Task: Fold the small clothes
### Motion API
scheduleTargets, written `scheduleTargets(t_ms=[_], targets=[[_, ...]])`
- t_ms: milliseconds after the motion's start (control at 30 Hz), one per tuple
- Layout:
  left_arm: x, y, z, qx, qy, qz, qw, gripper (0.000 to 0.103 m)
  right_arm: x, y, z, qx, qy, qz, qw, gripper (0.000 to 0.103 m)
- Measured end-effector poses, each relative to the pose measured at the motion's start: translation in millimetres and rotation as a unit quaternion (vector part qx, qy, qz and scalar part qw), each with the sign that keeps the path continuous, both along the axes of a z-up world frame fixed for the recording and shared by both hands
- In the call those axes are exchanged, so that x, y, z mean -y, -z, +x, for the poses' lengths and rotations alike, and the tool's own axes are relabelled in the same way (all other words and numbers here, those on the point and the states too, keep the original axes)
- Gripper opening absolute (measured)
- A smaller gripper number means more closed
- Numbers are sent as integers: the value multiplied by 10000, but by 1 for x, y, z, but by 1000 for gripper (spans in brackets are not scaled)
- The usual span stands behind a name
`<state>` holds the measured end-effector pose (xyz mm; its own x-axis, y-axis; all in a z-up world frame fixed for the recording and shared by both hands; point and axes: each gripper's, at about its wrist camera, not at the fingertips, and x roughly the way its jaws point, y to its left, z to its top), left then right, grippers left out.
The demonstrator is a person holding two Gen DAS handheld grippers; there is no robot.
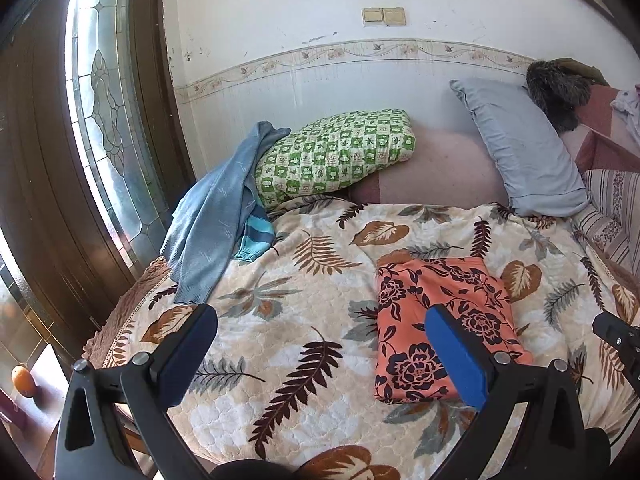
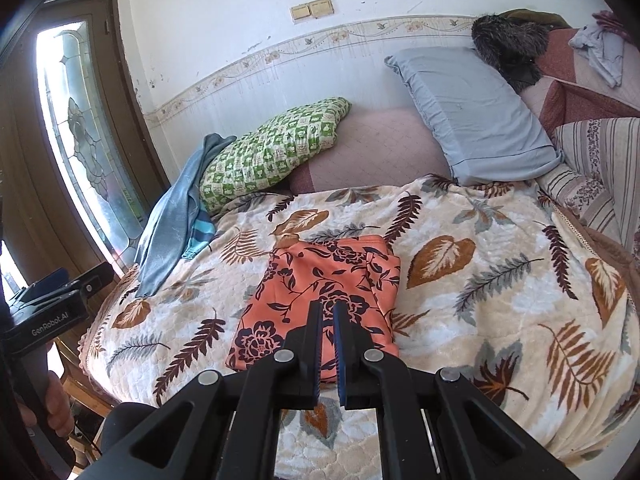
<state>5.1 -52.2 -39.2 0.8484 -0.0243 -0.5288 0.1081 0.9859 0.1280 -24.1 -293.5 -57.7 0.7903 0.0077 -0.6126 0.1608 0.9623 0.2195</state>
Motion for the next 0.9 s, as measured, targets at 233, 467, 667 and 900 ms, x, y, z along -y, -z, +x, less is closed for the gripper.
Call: scheduleTargets(t_ms=[233,467,667,900], targets=[[2,0,-3,53,93,41,9999,103,-15,4,4,-39,-221,-88,9997,8],[6,-3,-9,116,380,-33,9992,103,-27,11,9,-147,-465,-173,9987,8],[5,-5,-10,87,675,-329,9971,103,-33,15,12,-202,-598,-252,9977,8],[7,7,2,-192,862,-643,9940,103,-21,22,18,-277,-492,-129,9983,8]])
